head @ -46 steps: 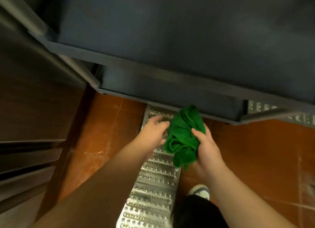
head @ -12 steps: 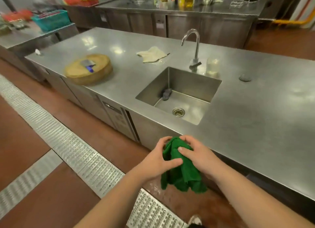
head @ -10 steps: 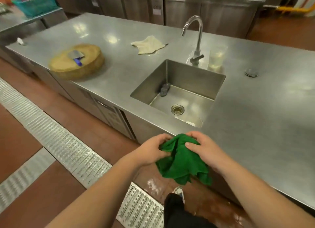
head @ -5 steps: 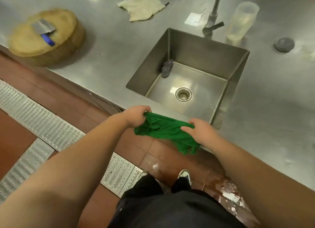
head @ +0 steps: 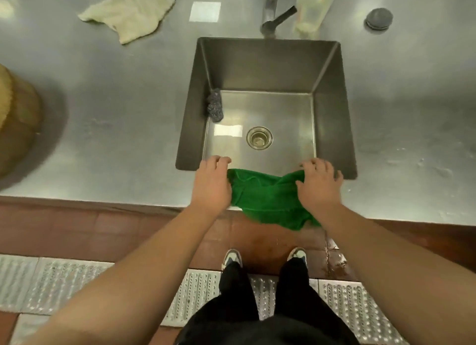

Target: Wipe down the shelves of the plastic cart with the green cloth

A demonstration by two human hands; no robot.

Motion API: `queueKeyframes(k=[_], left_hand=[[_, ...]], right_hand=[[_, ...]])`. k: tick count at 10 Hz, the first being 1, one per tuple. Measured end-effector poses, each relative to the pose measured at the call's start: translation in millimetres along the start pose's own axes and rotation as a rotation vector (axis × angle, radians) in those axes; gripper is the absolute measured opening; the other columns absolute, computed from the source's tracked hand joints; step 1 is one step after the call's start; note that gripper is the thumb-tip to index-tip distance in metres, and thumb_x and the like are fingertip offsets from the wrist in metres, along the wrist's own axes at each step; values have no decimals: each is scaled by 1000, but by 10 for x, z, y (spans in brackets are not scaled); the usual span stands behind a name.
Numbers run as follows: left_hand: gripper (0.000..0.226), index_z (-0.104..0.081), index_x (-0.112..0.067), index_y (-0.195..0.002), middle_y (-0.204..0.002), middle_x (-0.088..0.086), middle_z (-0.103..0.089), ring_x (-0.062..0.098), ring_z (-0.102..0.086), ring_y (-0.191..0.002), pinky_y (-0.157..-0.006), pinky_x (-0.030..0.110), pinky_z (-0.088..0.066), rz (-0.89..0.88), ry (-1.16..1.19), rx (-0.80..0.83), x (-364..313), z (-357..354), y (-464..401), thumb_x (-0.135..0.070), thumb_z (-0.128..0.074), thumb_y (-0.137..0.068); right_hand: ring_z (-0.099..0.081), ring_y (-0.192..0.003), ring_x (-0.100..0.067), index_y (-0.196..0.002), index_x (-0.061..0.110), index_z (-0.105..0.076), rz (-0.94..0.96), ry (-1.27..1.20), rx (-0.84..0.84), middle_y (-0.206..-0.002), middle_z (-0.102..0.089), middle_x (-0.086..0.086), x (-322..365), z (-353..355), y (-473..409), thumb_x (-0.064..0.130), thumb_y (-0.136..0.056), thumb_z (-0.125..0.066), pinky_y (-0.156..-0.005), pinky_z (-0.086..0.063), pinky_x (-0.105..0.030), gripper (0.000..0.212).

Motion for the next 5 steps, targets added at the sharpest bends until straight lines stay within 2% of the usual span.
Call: queueKeyframes(k=[1, 2, 3, 4, 5], left_hand=[[38, -59, -19, -124, -129, 6, -57, 26, -48, -119, -100, 42, -42, -241, -16, 35, -201, -76, 265, -27, -55, -87], [40, -58, -27, -131, -136, 3, -56, 26, -50, -122, -102, 42, -43, -275, -58, 189, -121, -268, 418, -34, -50, -93], [46, -53, -29, -136, -138, 3, -54, 27, -48, -121, -102, 42, -43, -255, -107, 254, -51, -314, 406, -26, -50, -91], [50, -51, -28, -137, -138, 2, -52, 27, -47, -121, -102, 41, -41, -257, -165, 298, -218, -248, 382, -25, -47, -87], [44, -57, -23, -130, -132, 4, -55, 26, -48, -118, -101, 39, -39, -247, -104, 256, -398, -52, 298, -23, -48, -87]], right_hand=[[-34, -138, -29, -133, 21, -45, 88, -82, -212, -145, -41, -7, 206, 103, 316, 18, -85, -59, -113, -30, -52, 50], [-45, -126, -27, -128, 20, -55, 143, -130, -167, -135, -52, -3, 334, -87, 672, 23, -89, -56, -103, -42, -47, 39], [-36, -138, -27, -139, 21, -49, 116, -160, -7, -147, -43, -3, 284, -463, 818, 21, -90, -56, -115, -33, -44, 50], [-25, -145, -24, -144, 20, -44, 87, -298, 16, -154, -35, -2, 264, -472, 839, 11, -89, -53, -122, -19, -36, 57], [-36, -139, -16, -140, 20, -50, -68, -656, -34, -147, -45, 1, 237, -251, 924, 5, -93, -49, -115, -25, -26, 50]])
Point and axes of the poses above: each hand's wrist, its own y-axis away from the middle knuckle, its own z-axis out of the back of the hand, x = y × z, the point moved 7 cm from there along -y, towards the middle knuckle
